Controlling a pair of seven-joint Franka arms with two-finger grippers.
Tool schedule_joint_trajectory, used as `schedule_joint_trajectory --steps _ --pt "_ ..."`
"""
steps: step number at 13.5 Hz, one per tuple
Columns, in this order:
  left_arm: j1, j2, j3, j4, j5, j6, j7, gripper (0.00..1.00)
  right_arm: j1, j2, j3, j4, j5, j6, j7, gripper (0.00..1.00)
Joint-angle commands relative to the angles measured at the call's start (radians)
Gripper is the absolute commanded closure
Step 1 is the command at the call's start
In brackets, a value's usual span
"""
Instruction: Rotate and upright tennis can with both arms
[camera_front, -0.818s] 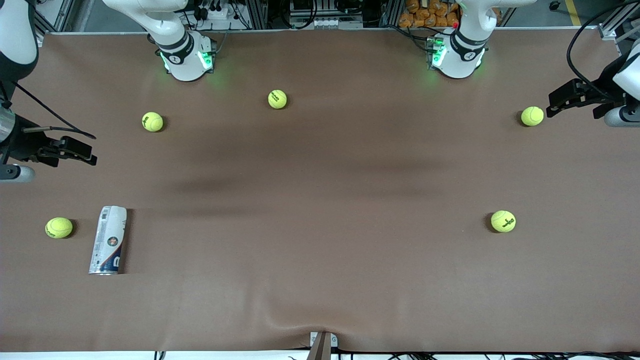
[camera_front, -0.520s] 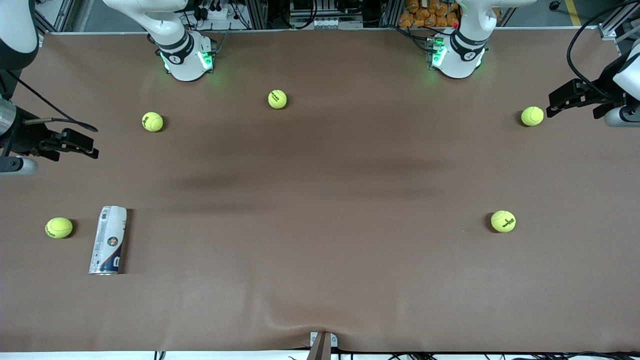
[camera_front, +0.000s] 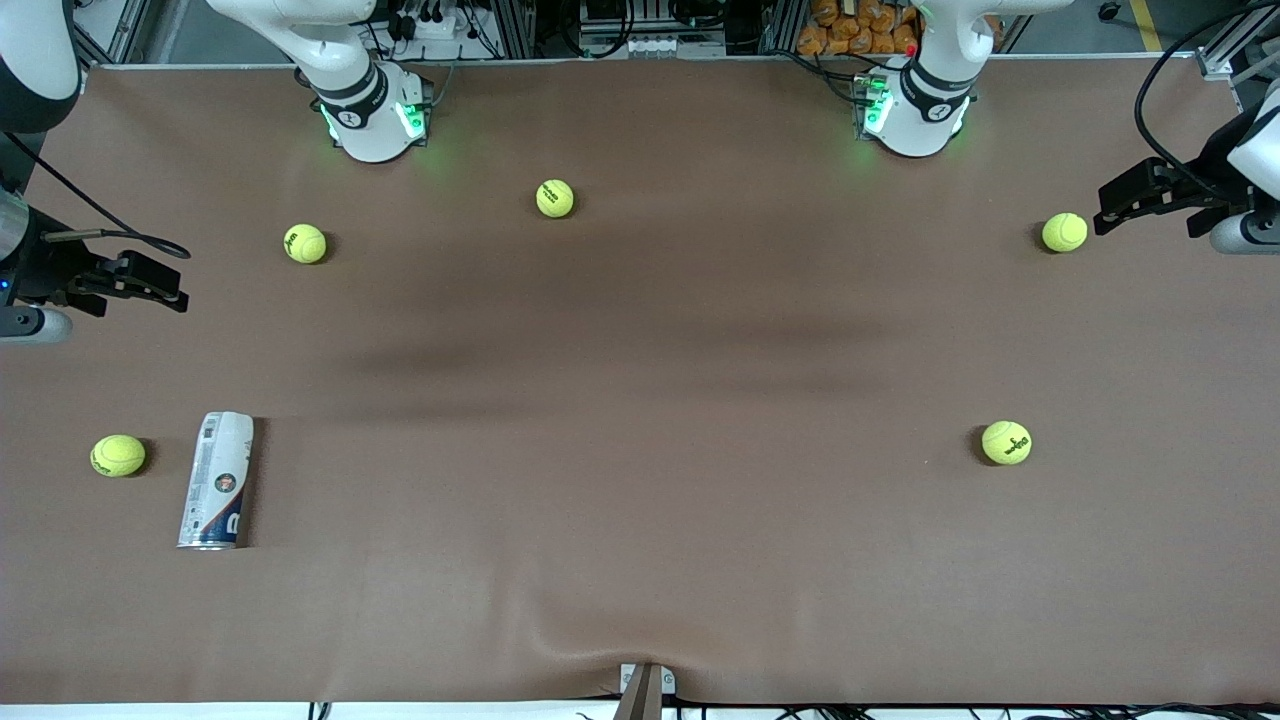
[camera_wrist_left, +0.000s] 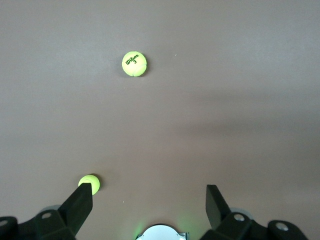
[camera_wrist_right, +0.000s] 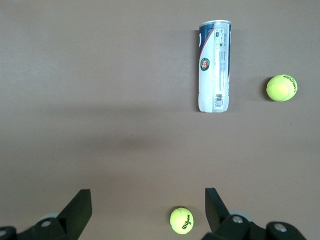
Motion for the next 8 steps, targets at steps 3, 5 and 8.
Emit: schedule_joint_trajectory --steps 3,5,8 --pt "0.019 0.005 -0.006 0.01 0.011 -0.01 0.003 0.0 -0.019 0.135 0.018 -0.026 -0.071 0.105 -0.006 0.0" --pt "0.019 0.005 -0.006 0.004 0.011 -0.01 0.003 0.0 -0.025 0.252 0.018 -0.024 -0.087 0.246 -0.007 0.0" --pt "0.021 0.002 -0.006 -0.004 0.012 -0.012 0.003 0.0 -0.042 0.376 0.015 -0.023 -0.174 0.424 -0.024 0.0"
